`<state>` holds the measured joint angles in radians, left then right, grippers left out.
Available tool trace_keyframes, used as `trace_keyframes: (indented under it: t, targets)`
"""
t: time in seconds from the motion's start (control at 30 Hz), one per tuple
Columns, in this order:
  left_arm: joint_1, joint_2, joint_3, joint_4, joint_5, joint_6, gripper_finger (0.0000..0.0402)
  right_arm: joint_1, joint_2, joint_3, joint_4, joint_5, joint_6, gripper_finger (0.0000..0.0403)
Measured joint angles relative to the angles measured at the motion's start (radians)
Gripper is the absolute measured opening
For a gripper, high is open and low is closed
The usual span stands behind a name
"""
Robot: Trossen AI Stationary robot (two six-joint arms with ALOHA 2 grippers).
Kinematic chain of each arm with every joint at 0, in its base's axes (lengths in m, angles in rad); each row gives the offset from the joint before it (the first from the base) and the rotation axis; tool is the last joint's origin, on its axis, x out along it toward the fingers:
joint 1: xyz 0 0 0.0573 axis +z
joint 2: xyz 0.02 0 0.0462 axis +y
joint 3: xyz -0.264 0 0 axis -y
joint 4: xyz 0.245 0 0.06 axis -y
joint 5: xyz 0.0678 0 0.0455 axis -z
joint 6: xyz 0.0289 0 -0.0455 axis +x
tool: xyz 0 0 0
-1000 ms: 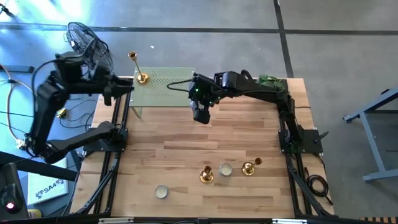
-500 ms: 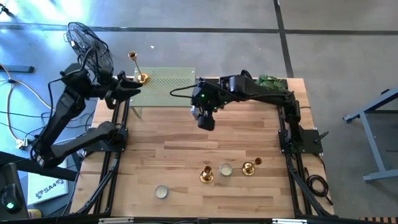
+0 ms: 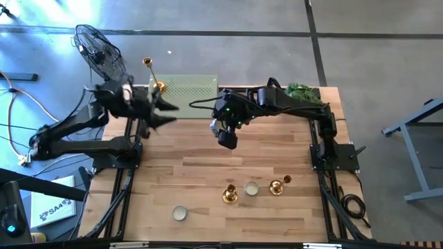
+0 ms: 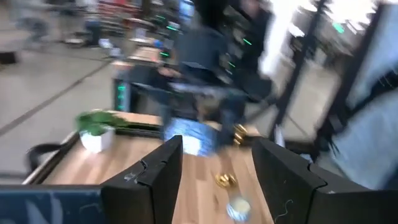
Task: Pick & Place candle stick holders
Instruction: Put the top right blue patterned round candle on the shelf
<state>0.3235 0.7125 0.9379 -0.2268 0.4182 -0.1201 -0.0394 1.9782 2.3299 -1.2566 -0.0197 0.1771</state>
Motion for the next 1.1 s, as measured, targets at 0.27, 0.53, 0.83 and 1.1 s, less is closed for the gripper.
trace_keyframes:
  t: [0.27,0.53,0.83,1.1]
  targets:
    - [-0.228,0.083,0.0,0.004,-0.323,0.327,0.0191,0.024,-0.01,0.0,0.005,0.023,0.044,0.0286]
    - [-0.386,0.143,0.001,0.026,-0.706,0.572,0.0191,0.029,-0.01,0.0,0.093,-0.091,0.092,0.0286]
    - [-0.523,0.216,0.001,0.052,-1.027,1.042,0.0191,0.03,-0.01,0.0,0.114,-0.143,0.176,0.0286]
    - [-0.576,0.28,0.001,0.127,-1.037,1.399,0.0191,0.032,-0.01,-0.003,0.11,-0.148,0.236,0.0286]
